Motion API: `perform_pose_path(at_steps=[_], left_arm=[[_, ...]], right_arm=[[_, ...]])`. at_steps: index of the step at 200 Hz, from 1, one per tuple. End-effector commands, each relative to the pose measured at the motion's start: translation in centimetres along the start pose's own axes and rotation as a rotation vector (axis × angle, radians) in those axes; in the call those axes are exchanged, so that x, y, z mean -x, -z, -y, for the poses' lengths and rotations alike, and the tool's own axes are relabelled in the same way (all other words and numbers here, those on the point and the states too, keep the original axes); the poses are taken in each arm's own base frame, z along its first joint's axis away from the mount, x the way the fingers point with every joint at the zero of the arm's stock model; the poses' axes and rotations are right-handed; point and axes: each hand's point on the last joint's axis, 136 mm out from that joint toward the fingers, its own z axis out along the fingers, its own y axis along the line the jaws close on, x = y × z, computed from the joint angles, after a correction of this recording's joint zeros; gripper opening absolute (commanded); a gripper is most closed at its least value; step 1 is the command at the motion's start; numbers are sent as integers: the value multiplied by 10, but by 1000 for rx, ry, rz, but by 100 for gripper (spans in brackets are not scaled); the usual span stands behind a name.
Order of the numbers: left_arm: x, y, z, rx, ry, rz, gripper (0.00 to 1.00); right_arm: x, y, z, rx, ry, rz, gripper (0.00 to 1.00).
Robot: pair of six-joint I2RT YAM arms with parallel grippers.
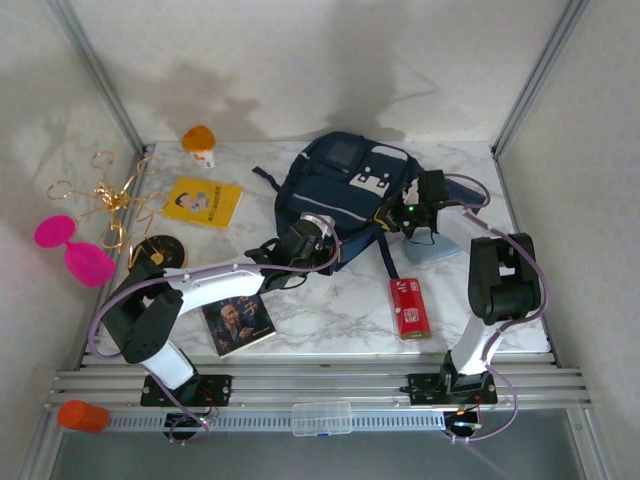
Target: Pack books, pencil case, and school supplies into a backpack
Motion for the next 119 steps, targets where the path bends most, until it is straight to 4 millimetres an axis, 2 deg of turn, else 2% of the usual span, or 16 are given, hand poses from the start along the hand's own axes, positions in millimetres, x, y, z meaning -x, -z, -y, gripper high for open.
perform_pose_path(at_steps=[1,15,30,59,79,100,119], left_arm=[[-13,10,-10,26,-22,-55,0],[-10,10,0,-21,-28,-55,0],[-4,9,12,-74,-15,-46,0],[3,1,22,-100,14,-41,0],[6,-3,23,-105,25,-37,0],[7,-4,27,-125,31,-34,0],[6,-6,29,-129,32,-43,0]], right_arm=[[33,28,-30,8,191,110,0],[32,26,-33,26,185,108,0],[30,24,-33,26,163,104,12],[15,29,-34,-19,130,115,56],[-10,29,-22,-48,34,98,80],[-45,22,-14,-21,-85,61,96],[-67,15,-26,32,-136,50,99]])
